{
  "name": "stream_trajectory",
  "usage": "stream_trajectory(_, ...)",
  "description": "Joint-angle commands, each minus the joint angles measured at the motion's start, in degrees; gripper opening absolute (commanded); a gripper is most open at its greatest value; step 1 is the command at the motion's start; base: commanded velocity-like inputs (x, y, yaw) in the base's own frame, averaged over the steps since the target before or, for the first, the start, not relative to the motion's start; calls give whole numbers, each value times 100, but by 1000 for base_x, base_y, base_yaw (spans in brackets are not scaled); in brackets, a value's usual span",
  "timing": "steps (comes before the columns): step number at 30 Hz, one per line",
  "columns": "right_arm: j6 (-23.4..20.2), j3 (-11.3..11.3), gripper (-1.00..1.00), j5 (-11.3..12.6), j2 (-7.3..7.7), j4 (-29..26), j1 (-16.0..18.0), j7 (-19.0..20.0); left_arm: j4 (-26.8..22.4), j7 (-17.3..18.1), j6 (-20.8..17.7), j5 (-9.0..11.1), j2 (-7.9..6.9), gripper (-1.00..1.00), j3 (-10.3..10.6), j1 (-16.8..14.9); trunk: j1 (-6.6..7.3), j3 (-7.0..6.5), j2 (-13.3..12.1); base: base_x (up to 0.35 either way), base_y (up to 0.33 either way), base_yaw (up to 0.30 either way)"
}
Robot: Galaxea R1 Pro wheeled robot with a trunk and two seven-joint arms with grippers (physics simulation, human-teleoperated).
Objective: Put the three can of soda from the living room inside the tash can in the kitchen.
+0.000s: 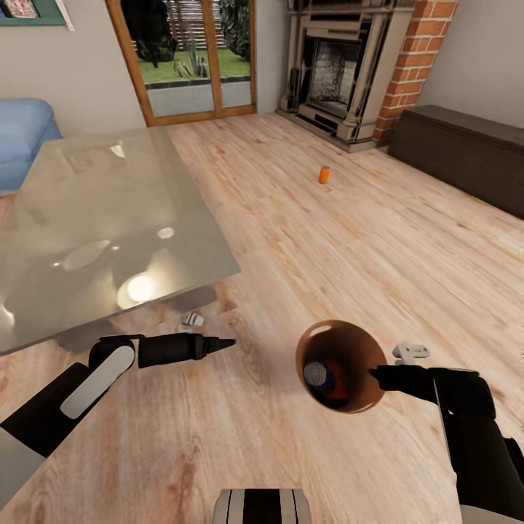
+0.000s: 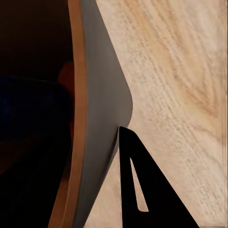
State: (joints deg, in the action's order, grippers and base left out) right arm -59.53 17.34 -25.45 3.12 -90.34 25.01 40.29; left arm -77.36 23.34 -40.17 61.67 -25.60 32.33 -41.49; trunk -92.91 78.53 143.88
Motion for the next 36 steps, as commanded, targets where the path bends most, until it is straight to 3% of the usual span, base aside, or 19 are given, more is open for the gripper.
stream_trajectory(1,-32,-3,-100,111,-11,-1,3,7,-1,-1,0,9,1,100,1,0,0,-8,0,0,0,-215)
stream_trajectory(19,-32,57,-100,110,-30,-1,0,5,-53,-16,-7,-51,87,100,11,0,0,-131,0,0,0,-216)
stream_trajectory(24,-33,143,-100,112,-31,-1,4,13,-46,-15,-18,-57,224,100,11,0,0,-166,0,0,0,-216)
stream_trajectory(36,-47,220,-100,119,-24,-1,-1,40,-16,-14,-18,-68,249,100,11,0,0,-261,0,0,0,-140)
